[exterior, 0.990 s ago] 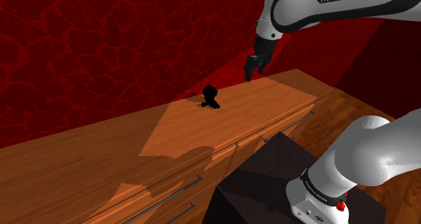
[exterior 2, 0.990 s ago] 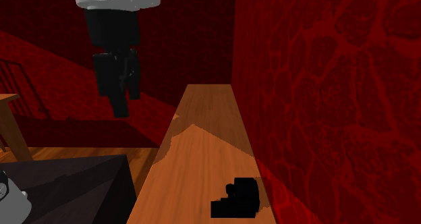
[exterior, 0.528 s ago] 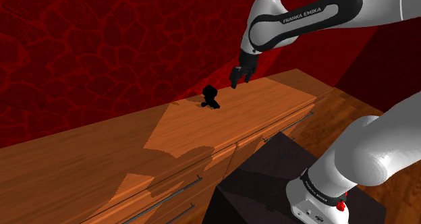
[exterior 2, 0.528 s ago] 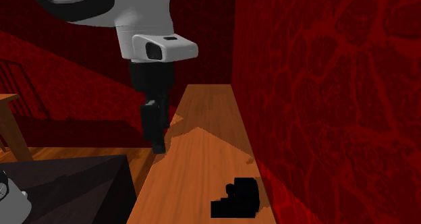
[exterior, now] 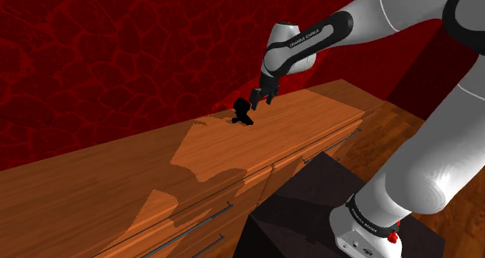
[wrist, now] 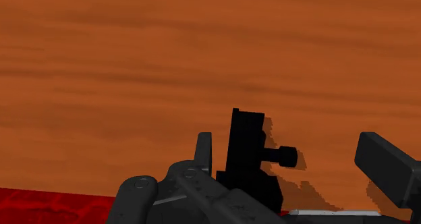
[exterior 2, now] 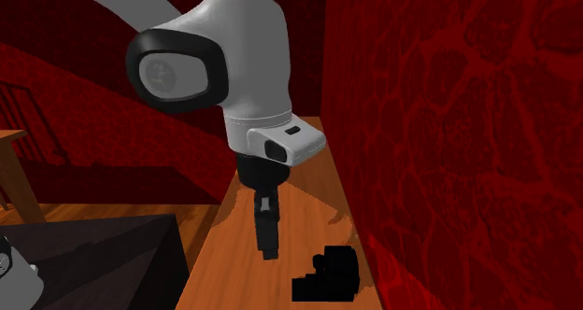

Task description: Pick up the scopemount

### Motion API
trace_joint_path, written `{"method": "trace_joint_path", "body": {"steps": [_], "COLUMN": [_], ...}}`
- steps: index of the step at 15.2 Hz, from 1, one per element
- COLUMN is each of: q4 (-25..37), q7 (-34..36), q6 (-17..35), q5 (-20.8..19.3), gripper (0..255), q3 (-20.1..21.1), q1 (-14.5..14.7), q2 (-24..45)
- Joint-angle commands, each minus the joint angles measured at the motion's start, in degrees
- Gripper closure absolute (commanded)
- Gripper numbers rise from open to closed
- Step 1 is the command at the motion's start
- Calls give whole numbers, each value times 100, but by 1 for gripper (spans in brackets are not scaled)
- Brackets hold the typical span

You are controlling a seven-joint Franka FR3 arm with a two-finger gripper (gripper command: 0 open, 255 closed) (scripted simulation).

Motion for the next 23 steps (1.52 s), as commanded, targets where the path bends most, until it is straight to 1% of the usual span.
{"method": "trace_joint_path", "body": {"steps": [1, 6, 7, 14, 16, 17, 23], "q4": [262, 976, 1076, 1078, 1080, 1082, 1092], "q7": [-41, -166, -178, -247, -252, -252, -247], "q6": [216, 673, 716, 1146, 1180, 1185, 1176], "q5": [121, 428, 462, 541, 547, 547, 545], "gripper": [0, 0, 0, 0, 0, 255, 255], "q3": [3, 67, 80, 130, 135, 135, 135], "q1": [-11, -95, -110, -145, -148, -148, -144], "q2": [455, 1577, 1713, 2147, 2183, 2190, 2191]}}
